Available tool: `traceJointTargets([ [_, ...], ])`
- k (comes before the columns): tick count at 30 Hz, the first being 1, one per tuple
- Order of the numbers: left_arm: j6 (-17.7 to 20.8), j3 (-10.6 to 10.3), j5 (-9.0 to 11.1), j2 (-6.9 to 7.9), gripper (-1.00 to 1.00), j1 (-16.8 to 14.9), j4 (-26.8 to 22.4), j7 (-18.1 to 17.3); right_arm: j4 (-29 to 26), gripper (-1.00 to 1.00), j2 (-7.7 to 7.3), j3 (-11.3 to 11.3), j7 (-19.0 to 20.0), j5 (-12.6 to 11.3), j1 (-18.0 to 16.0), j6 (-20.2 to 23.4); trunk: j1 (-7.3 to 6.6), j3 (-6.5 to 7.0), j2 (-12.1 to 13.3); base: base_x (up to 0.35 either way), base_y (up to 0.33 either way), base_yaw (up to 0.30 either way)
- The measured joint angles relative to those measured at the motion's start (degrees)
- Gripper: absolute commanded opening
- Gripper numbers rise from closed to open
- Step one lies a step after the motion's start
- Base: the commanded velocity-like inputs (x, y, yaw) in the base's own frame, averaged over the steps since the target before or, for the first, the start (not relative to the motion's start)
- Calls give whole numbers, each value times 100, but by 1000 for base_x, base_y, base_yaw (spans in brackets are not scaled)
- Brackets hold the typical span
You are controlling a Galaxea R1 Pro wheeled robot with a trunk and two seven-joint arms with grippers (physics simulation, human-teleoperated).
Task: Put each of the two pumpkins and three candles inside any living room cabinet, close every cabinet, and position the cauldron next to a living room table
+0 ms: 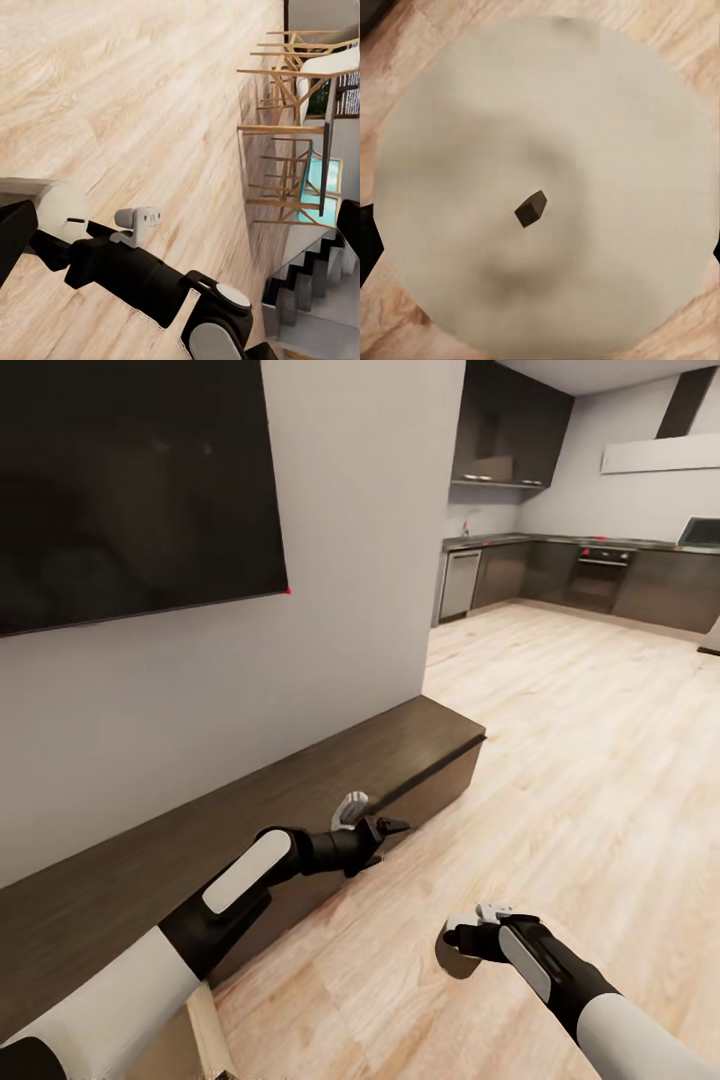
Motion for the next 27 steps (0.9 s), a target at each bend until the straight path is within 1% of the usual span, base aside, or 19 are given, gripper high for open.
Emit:
traceJointTargets([
  [7,0,15,1,7,100,0,33,2,1,-100,9,2,-17,13,0,0,-154,126,281,0,0,287],
  [12,-3,98,1,7,100,0,44,8,1,-100,9,4,-22,16,0,0,-264,216,481,0,0,289],
  [15,-7,114,1,13,100,0,52,9,3,-100,9,9,-26,17,0,0,-329,270,602,0,0,289],
  [18,-4,119,0,16,100,0,131,8,3,-100,3,10,-27,18,0,0,-395,323,722,0,0,289],
  [20,0,122,-2,16,100,0,287,2,1,-100,1,11,-27,22,1,0,-439,359,802,0,0,290],
  [25,-6,122,7,86,100,0,388,0,-3,-100,-1,19,-27,23,1,1,-440,360,804,0,0,281],
  [27,-8,122,8,95,100,1,399,0,-6,-100,-5,20,-25,16,1,0,-440,360,804,0,0,120],
])
